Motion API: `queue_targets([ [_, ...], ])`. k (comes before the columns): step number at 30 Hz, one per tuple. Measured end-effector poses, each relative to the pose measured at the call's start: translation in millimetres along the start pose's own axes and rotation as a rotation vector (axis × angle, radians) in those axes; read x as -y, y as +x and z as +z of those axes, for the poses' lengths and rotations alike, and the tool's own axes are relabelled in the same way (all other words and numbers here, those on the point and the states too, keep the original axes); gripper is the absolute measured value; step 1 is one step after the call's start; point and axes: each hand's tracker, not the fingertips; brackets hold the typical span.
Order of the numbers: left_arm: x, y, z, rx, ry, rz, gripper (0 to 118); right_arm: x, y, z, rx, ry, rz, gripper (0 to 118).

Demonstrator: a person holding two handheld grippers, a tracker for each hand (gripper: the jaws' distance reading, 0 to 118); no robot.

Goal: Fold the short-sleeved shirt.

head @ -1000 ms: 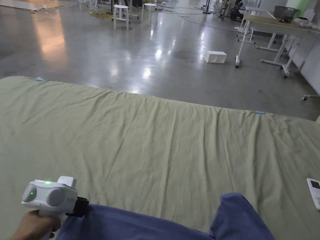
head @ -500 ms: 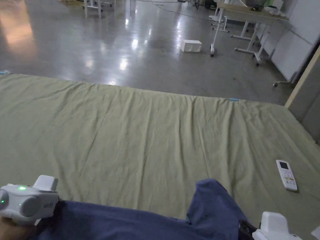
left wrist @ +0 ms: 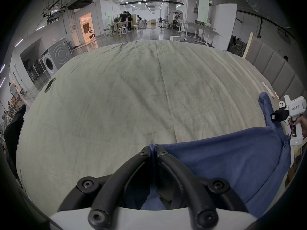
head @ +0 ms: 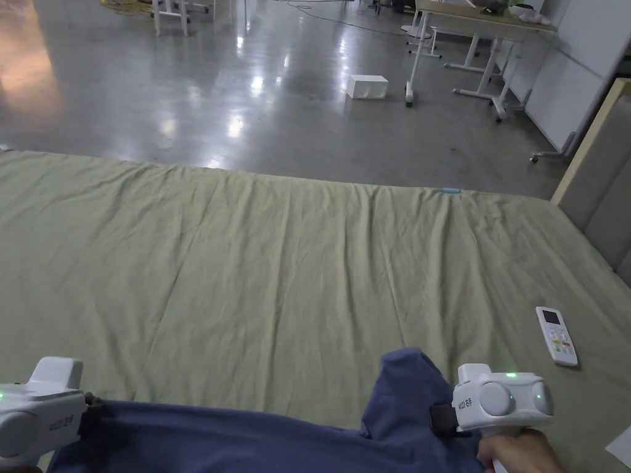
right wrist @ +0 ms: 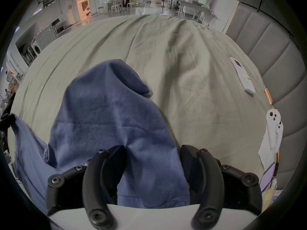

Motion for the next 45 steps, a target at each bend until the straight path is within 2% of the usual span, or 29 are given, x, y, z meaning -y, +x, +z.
queue_targets([
  [2, 2, 1, 1, -0.001, -0.005, 0.001, 6, -2, 4, 2, -0.008, -0.004, -0.032, 62],
  [5, 4, 3, 4, -0.003, -0.003, 0.005, 6, 1, 8, 9, 0.004, 0.037, -0.046, 3],
  [6, 5, 4, 4, -0.003, -0.003, 0.005, 6, 4, 10, 12, -0.012, 0.047, -0.052, 1],
  [13, 7, 3, 20, 0.003, 0.026, 0.028, 6, 18, 8, 41, -0.046, 0.127, -0.09, 1],
  [19, 14, -2, 52, 0.028, 0.078, 0.031, 6, 35, 5, 93, -0.056, 0.232, -0.056, 1],
  [24, 27, -12, 91, 0.043, 0.124, 0.012, 6, 56, 15, 143, -0.073, 0.299, -0.072, 1],
  [29, 45, -28, 132, 0.074, 0.171, 0.033, 6, 85, 20, 199, -0.095, 0.354, -0.051, 1],
  [38, 100, -38, 182, 0.105, 0.182, 0.022, 6, 154, 17, 245, -0.097, 0.303, 0.018, 1],
  [45, 162, -46, 188, 0.138, 0.06, 0.037, 6, 215, 13, 233, -0.102, 0.148, 0.067, 1],
])
